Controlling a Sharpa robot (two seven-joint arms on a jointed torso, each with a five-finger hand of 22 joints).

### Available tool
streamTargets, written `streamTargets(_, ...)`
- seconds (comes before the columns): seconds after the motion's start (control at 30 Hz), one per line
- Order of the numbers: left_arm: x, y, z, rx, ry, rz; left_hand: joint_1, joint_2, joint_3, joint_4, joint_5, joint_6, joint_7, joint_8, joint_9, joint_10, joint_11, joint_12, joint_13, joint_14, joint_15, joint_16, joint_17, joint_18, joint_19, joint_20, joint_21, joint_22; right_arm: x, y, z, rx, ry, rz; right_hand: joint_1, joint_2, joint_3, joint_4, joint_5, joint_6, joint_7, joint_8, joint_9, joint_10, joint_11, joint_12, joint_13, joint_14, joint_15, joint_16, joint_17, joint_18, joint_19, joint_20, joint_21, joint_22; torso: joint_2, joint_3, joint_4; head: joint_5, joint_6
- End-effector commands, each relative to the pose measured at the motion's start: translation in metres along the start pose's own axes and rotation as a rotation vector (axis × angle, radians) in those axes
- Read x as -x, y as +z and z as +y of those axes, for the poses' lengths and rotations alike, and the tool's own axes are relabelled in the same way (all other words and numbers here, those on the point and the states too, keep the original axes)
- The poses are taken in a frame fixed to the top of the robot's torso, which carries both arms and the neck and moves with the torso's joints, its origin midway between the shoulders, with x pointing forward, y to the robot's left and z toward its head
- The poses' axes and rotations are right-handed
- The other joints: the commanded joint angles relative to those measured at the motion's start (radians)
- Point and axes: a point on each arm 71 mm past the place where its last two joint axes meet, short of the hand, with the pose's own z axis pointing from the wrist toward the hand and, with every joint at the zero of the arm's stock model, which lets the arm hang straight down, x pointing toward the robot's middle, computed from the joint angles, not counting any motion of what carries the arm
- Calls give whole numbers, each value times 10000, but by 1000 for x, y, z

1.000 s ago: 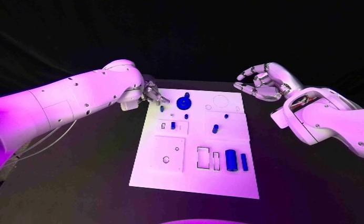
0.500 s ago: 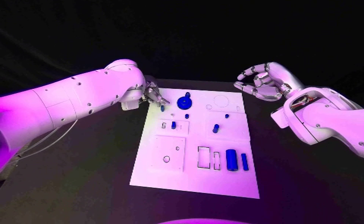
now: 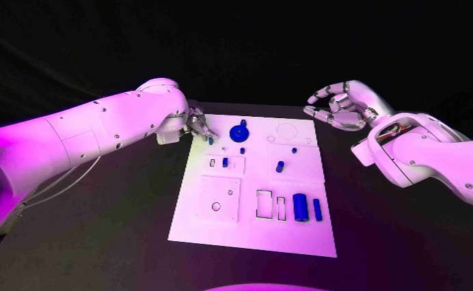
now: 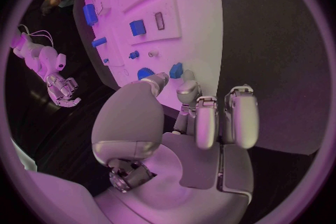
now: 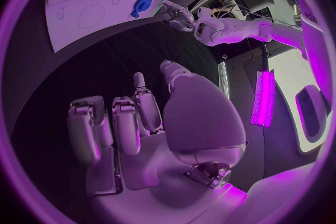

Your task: Assemble the parts on the task board

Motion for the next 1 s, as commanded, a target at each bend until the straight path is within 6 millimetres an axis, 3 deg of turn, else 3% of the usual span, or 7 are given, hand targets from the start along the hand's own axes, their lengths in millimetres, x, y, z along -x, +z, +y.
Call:
streamTargets(0.03, -1, 0, -3, -162, 22, 140, 164, 16, 106, -13, 42, 93, 3, -35, -23, -78, 4, 22, -17, 1022, 56, 36, 2632, 32, -29, 61, -51, 120, -2, 0, 1, 89, -11, 118, -68, 69, -54, -19, 44, 15, -28, 27, 16, 11, -36, -21, 544, 869, -60, -58, 1982, -92, 939, -65, -52, 2505, 4, 1, 9, -13, -7)
streamTargets(0.33, -2, 0, -4, -292, -168, 132, 478, 85, 219, -28, 40, 158, -24, -14, -64, -66, -19, 50, -14, 1022, 39, 36, 2632, 31, -27, 54, -49, 130, -2, 0, 1, 95, -9, 115, -68, 69, -54, -19, 44, 15, -28, 27, 16, 11, -36, -21, 544, 869, -60, -58, 1982, -92, 939, -65, -52, 2505, 0, 6, 4, 9, -22)
streamTargets(0.43, -1, 0, -4, -355, -281, 98, 844, 244, 440, -93, 40, 192, -60, 6, -91, -68, -53, 52, -30, 1022, 11, 36, 2632, 30, -27, 40, -49, 136, -2, 0, 1, 104, -9, 102, -59, 83, -50, -22, 64, 19, -30, 32, 18, 29, -38, -3, 562, 868, -61, -59, 1978, -96, 948, -66, -39, 2514, 2, 7, 7, 25, -35)
streamTargets(0.63, -1, 0, -5, -531, -596, 66, 2151, 513, 1946, -865, 88, 60, -111, 143, -66, -138, -110, -86, -205, 1022, -47, 36, 2632, 32, -44, -9, -61, 135, -1, 0, 1, 121, -12, 69, -53, 104, -43, -22, 86, 27, -33, 39, 21, 39, -40, 8, 572, 872, -63, -55, 1992, -99, 957, -67, -27, 2523, -3, 5, 2, 30, -39)
streamTargets(0.7, -1, 0, -5, -578, -682, 63, 2324, 402, 2642, -1179, 98, -9, -17, 259, 10, -166, -47, -154, -275, 1022, -29, 36, 2632, 35, -50, -6, -62, 135, -1, 0, 1, 122, -13, 63, -53, 104, -43, -22, 86, 27, -33, 39, 21, 39, -40, 8, 572, 872, -63, -55, 1992, -99, 957, -67, -27, 2523, -1, 3, 3, 33, -37)
streamTargets(0.73, -1, 0, -5, -603, -781, 58, 2032, 144, 3491, -1335, 69, -33, 45, 474, 151, -102, 52, -160, -324, 1022, 43, 36, 2632, 34, -54, 51, -60, 141, -1, 0, 1, 123, -14, 61, -50, 109, -42, -22, 94, 29, -33, 41, 21, 41, -41, 10, 573, 871, -63, -56, 1988, -97, 950, -68, -37, 2516, 0, 4, 4, 33, -36)
streamTargets(1.0, -2, -3, -1, -698, -1432, 103, 1448, -135, 4555, -1843, 101, -35, -24, 836, 387, 37, -59, -54, -283, 1022, 7, 36, 2632, 31, -38, 33, -40, 181, -1, 0, 1, 113, -16, 53, -49, 111, -41, -22, 97, 30, -34, 42, 21, 42, -41, 11, 574, 870, -64, -57, 1986, -95, 948, -68, -40, 2514, -10, 10, 8, 47, -15)
